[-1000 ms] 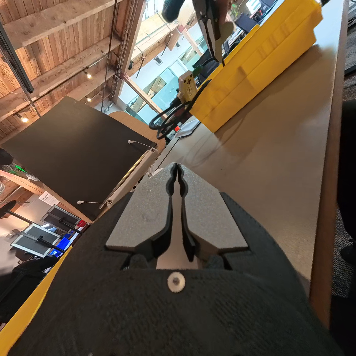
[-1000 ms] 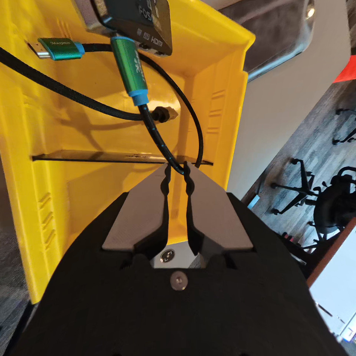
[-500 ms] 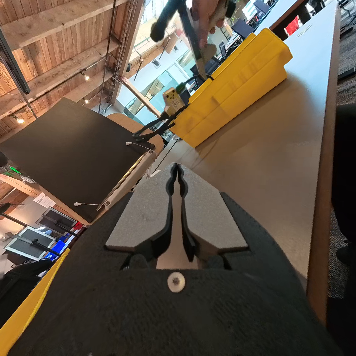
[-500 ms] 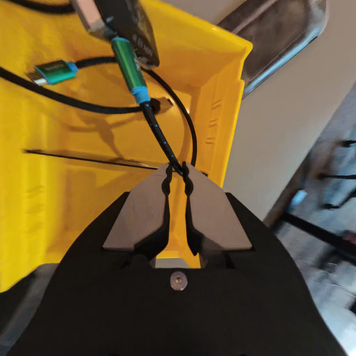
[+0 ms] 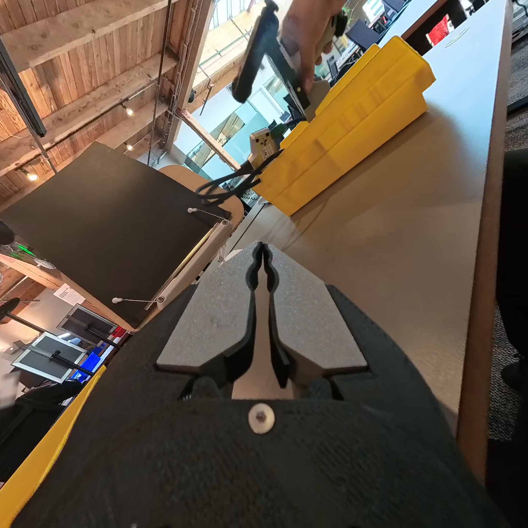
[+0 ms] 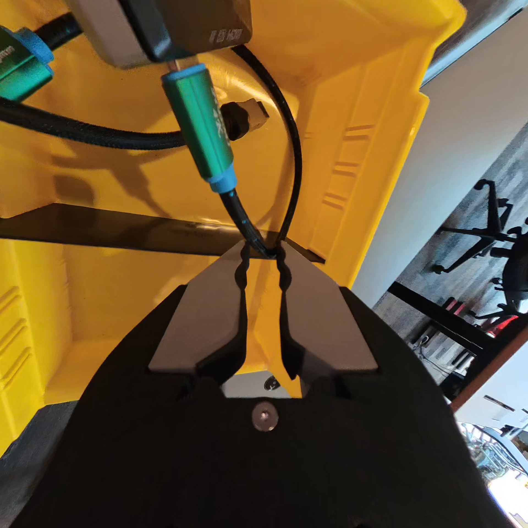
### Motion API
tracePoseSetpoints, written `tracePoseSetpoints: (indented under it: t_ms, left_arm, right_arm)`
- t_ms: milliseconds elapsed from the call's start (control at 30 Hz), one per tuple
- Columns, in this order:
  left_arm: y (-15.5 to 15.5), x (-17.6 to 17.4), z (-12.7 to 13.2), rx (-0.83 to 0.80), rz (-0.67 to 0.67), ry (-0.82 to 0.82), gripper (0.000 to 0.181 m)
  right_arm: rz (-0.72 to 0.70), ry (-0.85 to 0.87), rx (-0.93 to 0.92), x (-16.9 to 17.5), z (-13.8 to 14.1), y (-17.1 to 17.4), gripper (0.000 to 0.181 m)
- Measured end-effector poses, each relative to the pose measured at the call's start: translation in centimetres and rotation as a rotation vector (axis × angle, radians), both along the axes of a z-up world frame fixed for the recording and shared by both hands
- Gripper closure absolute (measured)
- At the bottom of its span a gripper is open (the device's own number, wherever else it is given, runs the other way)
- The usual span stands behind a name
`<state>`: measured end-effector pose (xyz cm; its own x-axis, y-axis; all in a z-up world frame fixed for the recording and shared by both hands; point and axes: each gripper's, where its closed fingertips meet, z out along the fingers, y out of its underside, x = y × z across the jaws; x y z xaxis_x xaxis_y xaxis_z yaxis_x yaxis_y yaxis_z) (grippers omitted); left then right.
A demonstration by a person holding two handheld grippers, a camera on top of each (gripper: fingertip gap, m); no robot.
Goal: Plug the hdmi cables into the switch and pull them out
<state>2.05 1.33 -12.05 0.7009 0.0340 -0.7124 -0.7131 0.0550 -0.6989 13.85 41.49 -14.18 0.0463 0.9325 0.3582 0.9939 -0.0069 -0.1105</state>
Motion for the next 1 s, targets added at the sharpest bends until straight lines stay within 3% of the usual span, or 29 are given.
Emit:
tracePoseSetpoints:
  t_ms: [67, 200, 267, 400, 500, 600, 700, 767, 1000]
  left_arm:
    - [0.0, 0.1, 0.0, -0.001, -0.004, 0.002, 0.181]
    - [0.0, 0.2, -0.1, -0.002, -0.008, 0.008, 0.181]
    - [0.0, 0.2, -0.1, -0.001, -0.008, 0.012, 0.181]
    - [0.0, 0.2, -0.1, -0.003, -0.004, 0.009, 0.181]
    - [0.0, 0.1, -0.1, -0.003, -0.001, 0.010, 0.181]
    - [0.1, 0.1, -0.1, -0.004, 0.006, 0.017, 0.181]
    - [0.0, -0.1, -0.1, -0.004, 0.010, 0.017, 0.181]
    - [0.0, -0.1, -0.1, -0.003, 0.006, 0.012, 0.181]
    - [-0.1, 0.2, -0.1, -0.003, -0.012, 0.010, 0.181]
  right_arm:
    - [0.015, 0.015, 0.014, 0.4, 1.0, -0.2, 0.163]
    - [0.013, 0.049, 0.000, 1.0, 2.5, -0.7, 0.137]
    - [0.027, 0.102, -0.001, 0.3, 3.7, -1.4, 0.136]
    - [0.132, 0.292, 0.007, -4.2, 6.9, -4.2, 0.122]
    - [0.189, 0.320, 0.076, -7.8, 7.9, -5.9, 0.123]
    - [0.186, 0.258, 0.246, -10.6, 7.8, -5.0, 0.134]
    - [0.156, 0.079, 0.345, -10.6, 5.9, -2.9, 0.141]
    - [0.168, -0.005, 0.286, -9.9, 4.1, -3.1, 0.162]
    - [0.072, -0.008, -0.004, -7.7, 2.4, -4.8, 0.163]
